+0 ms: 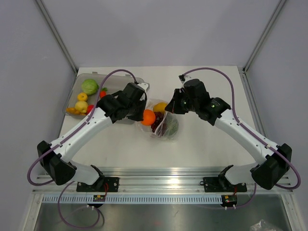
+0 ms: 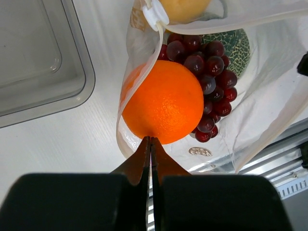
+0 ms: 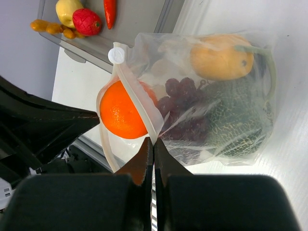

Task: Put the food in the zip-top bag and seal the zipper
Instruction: Place the fake fruit in the zipper food storage bag.

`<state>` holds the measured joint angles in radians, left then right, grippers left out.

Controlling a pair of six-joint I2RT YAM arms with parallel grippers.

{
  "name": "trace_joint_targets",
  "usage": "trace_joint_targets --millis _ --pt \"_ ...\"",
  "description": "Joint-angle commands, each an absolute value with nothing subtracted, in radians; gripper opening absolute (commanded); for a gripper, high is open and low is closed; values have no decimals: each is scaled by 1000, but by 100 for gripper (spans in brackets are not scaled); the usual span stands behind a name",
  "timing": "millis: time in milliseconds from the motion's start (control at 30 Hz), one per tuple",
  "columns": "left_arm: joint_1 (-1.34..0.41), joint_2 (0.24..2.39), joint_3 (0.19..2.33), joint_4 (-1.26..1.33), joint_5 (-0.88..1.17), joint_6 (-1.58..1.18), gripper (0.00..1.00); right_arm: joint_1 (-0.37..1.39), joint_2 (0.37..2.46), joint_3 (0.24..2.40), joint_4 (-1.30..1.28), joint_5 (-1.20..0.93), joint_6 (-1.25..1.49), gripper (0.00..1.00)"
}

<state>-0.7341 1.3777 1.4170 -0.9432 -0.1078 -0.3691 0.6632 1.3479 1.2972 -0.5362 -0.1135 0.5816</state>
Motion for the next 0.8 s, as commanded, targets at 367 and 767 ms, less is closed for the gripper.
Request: trace_joint_targets --millis 367,767 --pt "-738 1549 1476 -804 -138 -330 0 672 1299 1308 -529 -81 574 0" --pt "-739 1548 1439 -686 -110 -362 0 670 1309 1310 -528 -89 566 0"
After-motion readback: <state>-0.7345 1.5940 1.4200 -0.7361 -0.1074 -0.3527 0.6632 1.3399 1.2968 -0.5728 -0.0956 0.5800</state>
